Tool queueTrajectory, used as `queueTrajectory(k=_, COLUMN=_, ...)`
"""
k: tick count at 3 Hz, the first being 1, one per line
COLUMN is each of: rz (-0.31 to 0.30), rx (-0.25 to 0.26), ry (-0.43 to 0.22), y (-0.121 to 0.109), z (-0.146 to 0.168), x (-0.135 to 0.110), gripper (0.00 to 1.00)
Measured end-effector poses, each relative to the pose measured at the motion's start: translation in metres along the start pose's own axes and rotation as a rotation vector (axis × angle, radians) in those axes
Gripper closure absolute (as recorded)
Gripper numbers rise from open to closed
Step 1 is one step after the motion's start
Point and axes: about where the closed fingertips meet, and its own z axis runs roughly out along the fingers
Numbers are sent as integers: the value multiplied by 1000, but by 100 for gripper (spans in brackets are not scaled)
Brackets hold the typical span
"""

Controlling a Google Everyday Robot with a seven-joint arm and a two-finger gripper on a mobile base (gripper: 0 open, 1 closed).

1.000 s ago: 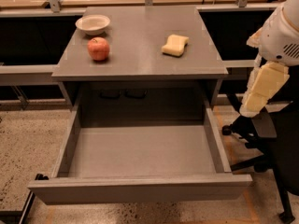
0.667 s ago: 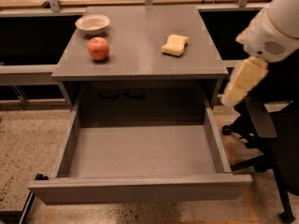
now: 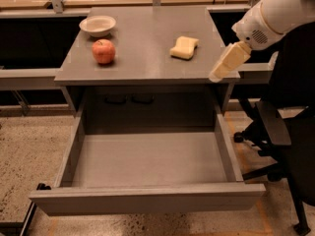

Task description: Place sponge into top drawer

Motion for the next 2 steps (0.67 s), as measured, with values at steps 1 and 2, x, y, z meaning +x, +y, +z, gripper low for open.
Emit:
queueTrajectory(k=1, rz=30, rx=-26, ry=-60, y=-7, z=10, x=-9, gripper=0)
queueTrajectory(k=2, rz=94, rx=-10, ry=-83, y=-5, z=22, x=-3, gripper=0)
